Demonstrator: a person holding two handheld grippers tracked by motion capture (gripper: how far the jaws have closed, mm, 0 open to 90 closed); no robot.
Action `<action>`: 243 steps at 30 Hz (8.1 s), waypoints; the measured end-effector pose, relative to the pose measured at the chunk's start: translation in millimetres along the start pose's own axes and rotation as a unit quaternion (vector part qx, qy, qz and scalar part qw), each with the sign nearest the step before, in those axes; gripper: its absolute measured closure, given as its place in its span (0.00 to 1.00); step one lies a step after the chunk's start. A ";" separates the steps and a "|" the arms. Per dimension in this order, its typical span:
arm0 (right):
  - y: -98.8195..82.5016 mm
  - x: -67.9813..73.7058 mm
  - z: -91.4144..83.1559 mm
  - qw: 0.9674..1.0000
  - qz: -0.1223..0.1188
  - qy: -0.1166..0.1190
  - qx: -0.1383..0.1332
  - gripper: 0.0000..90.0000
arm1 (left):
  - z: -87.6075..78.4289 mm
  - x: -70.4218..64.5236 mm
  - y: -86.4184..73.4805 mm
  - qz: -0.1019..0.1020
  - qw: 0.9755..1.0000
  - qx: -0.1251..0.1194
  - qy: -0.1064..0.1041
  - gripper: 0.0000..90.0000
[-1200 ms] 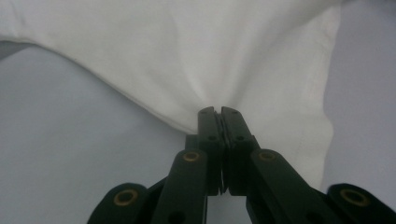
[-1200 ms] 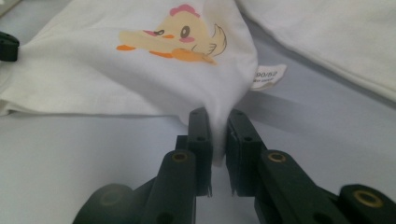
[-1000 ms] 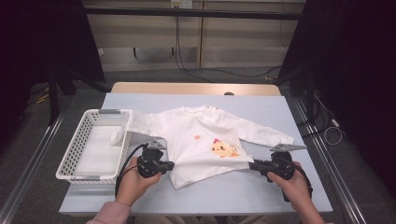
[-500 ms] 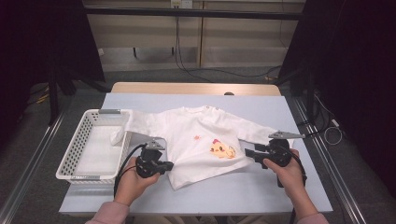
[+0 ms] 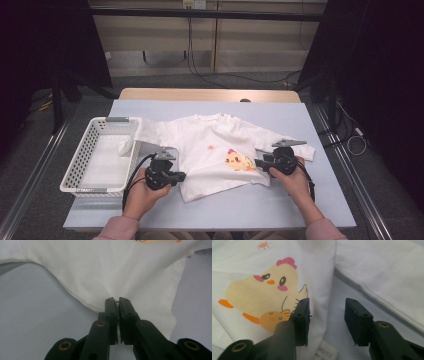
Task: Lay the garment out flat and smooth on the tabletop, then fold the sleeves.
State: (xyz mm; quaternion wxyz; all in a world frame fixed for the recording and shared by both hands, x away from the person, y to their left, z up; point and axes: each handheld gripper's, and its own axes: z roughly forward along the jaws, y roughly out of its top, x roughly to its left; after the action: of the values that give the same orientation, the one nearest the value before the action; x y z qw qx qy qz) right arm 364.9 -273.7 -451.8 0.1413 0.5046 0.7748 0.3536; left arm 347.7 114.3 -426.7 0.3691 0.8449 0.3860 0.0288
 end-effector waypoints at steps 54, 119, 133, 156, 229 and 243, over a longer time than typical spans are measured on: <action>-39.6 24.3 -37.5 0.997 -0.060 0.040 -0.011 1.00 | -25.4 -22.6 -25.5 -0.022 1.000 0.020 0.010 0.99; -38.6 28.9 -46.7 0.995 -0.027 0.058 -0.081 0.19 | -53.6 18.8 2.2 -0.045 0.995 -0.057 0.073 0.15; -40.2 27.9 -48.2 0.994 -0.028 0.062 -0.083 0.13 | -56.1 23.6 24.4 -0.049 0.994 -0.060 0.075 0.14; -43.0 25.4 -51.7 0.993 -0.033 0.065 -0.091 0.09 | -65.0 44.4 48.6 -0.057 0.992 -0.050 0.098 0.14; -44.4 24.7 -56.8 0.992 -0.036 0.066 -0.100 0.09 | -76.7 156.7 32.1 -0.180 0.954 -0.066 0.232 0.15; -44.8 24.3 -57.9 0.992 -0.034 0.068 -0.102 0.09 | -70.0 167.7 23.4 -0.199 0.948 -0.060 0.243 0.20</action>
State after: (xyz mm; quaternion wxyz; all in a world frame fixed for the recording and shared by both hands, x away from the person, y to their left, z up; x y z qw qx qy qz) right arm 290.0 -286.6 -438.4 0.1510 0.4361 0.7592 0.4589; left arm 456.6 259.3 -400.5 0.3127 0.6949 0.6214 0.1821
